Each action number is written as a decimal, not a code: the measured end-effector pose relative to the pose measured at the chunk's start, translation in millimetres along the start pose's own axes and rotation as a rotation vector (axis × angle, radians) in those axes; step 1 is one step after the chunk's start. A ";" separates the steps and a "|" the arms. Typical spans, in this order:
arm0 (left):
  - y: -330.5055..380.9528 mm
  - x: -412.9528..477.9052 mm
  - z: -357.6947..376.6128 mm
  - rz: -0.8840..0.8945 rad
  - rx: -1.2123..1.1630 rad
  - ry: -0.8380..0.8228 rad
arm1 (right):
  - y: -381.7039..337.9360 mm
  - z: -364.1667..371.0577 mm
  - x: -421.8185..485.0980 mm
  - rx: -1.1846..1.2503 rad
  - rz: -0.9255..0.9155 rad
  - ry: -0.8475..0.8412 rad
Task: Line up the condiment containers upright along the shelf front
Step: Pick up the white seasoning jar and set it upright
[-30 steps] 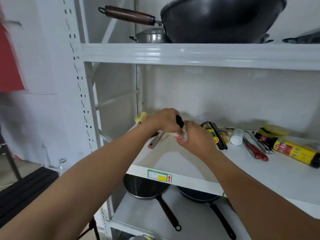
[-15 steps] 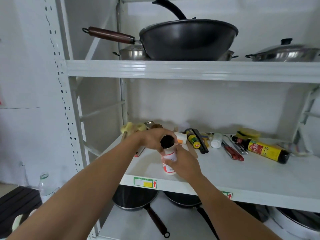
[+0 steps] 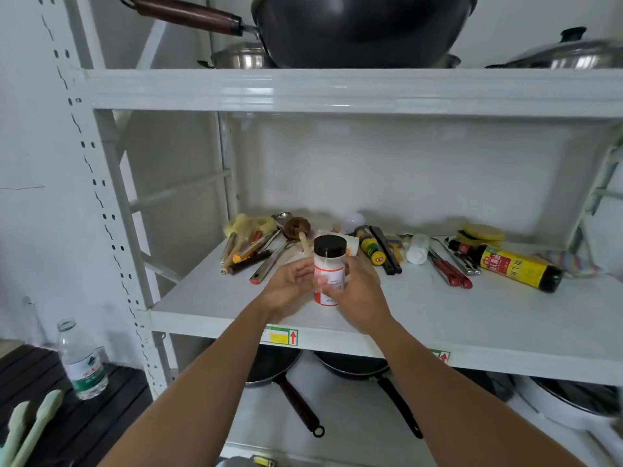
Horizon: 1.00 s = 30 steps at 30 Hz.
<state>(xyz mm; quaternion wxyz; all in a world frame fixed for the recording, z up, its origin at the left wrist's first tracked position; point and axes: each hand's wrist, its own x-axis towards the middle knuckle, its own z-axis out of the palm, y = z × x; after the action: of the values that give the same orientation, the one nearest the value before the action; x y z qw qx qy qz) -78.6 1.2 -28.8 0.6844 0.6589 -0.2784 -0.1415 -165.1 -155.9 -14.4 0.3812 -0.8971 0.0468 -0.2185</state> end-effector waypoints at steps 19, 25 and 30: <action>-40.4 15.0 -16.4 0.074 0.080 0.002 | 47.3 27.9 17.2 0.195 0.050 -0.038; -34.7 10.5 -15.6 0.063 0.152 0.047 | 44.1 28.0 13.7 0.215 0.002 -0.069; -29.9 6.2 -14.2 0.051 0.212 0.071 | 45.9 25.2 11.4 0.217 -0.008 -0.093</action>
<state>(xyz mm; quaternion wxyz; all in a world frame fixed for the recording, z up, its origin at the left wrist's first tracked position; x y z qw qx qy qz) -60.4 6.7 -56.6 0.6235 0.7249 -0.2843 -0.0704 -140.3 -174.4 -58.2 0.4770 -0.8599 0.0017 -0.1819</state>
